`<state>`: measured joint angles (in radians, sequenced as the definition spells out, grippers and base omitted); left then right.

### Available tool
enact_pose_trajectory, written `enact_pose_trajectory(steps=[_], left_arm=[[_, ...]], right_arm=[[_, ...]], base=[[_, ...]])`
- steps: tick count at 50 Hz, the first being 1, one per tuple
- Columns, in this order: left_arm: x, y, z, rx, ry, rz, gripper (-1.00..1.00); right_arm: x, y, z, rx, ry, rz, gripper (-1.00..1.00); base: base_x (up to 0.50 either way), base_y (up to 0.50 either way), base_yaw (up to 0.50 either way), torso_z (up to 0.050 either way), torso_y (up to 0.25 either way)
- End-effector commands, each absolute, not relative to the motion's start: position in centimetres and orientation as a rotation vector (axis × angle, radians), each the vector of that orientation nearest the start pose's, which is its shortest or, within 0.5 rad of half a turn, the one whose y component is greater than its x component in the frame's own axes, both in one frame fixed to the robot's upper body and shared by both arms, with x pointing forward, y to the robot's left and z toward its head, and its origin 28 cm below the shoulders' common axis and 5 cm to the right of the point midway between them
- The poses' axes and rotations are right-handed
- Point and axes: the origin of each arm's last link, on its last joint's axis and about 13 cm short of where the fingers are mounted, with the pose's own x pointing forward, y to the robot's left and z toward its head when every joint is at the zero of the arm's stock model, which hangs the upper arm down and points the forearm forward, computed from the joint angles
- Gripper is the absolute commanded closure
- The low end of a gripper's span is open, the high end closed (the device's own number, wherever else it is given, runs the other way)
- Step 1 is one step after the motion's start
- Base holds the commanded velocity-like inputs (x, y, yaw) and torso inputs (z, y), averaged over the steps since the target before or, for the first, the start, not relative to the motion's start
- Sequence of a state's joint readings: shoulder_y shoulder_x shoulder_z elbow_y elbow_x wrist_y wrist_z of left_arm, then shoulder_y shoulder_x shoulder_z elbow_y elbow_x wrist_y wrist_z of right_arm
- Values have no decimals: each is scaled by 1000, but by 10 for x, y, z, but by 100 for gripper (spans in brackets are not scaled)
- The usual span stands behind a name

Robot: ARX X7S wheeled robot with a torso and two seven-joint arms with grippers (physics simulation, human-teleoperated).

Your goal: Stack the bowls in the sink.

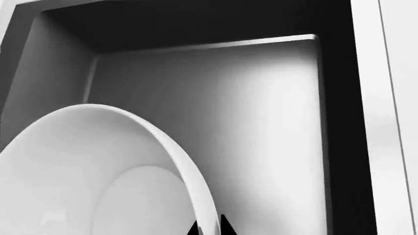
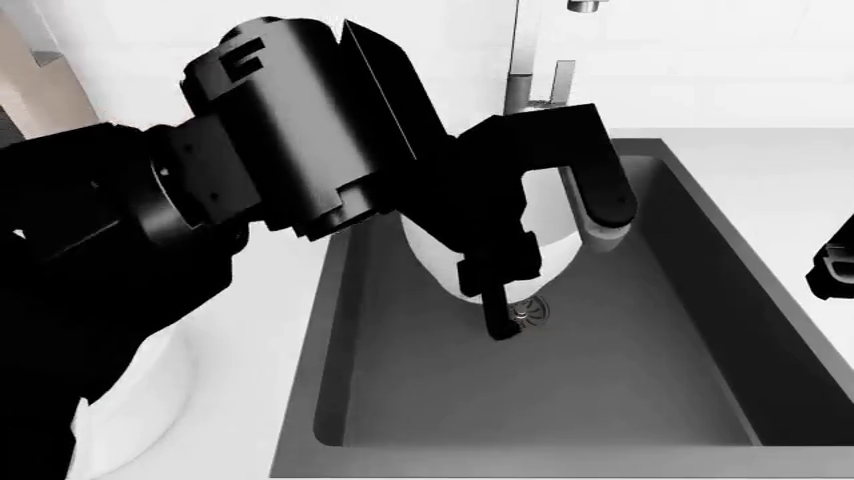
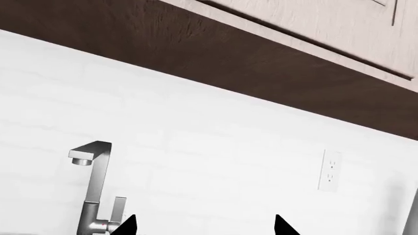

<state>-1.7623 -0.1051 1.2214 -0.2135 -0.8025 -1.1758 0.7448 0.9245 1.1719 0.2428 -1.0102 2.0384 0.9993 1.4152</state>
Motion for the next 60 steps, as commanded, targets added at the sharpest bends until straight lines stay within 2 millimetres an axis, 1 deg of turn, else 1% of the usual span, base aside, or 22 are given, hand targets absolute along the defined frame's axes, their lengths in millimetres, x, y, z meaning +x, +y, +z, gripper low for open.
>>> enact_pose_trajectory(steps=[1,19,36,41,60], left_arm=[[341,90,329,862,561,-1270,100],[346,95,304,813,586,-1298,100],[337,90,289,825,613,-1344,100],[332,89,281,837,629,-1361,100],[333,92,269,831,664,-1370,100]], right_arm=[[108,-160,304,-258,-372,-259,-100],[110,-160,303,-260,-365,-260,-100],[108,-160,303,-257,-372,-261,-100],[108,-160,303,-256,-373,-259,-100],[108,-159,304,-259,-372,-258,-100]], base=[[0,0,0,0,0],[0,0,0,0,1],[0,0,0,0,0],[0,0,0,0,0],[0,0,0,0,1]])
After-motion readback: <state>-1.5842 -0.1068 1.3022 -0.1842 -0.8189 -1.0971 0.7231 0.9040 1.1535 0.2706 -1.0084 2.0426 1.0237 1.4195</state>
